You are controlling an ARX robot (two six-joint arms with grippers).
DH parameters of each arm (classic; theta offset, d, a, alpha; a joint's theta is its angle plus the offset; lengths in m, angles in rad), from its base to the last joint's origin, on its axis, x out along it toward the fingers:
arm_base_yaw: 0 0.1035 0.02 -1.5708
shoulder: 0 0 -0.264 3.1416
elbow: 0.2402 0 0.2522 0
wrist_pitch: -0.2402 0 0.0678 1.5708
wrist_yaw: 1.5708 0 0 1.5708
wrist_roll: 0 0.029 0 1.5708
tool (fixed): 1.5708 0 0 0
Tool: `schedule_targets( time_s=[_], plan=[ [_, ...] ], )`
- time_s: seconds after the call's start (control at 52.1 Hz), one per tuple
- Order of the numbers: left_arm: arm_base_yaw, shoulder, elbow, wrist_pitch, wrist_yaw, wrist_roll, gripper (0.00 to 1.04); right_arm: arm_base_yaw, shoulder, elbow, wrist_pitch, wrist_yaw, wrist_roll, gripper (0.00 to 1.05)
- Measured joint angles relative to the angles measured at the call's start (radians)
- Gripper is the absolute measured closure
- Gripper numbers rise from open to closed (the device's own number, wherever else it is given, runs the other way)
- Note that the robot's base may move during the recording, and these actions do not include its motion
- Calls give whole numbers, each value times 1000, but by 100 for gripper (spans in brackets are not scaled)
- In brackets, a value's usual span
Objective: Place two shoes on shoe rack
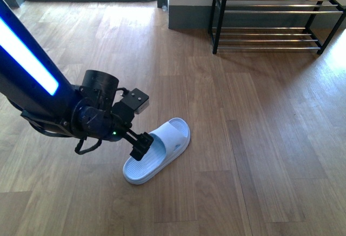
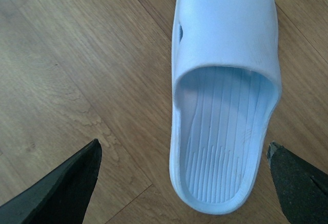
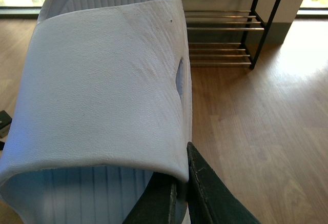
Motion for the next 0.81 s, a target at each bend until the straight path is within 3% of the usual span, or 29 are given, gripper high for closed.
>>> schedule_targets(
  time_s=[0.807],
  plan=[
    [-12,117,116,-31,-46,31,9,0,0,0,0,0,0,103]
  ],
)
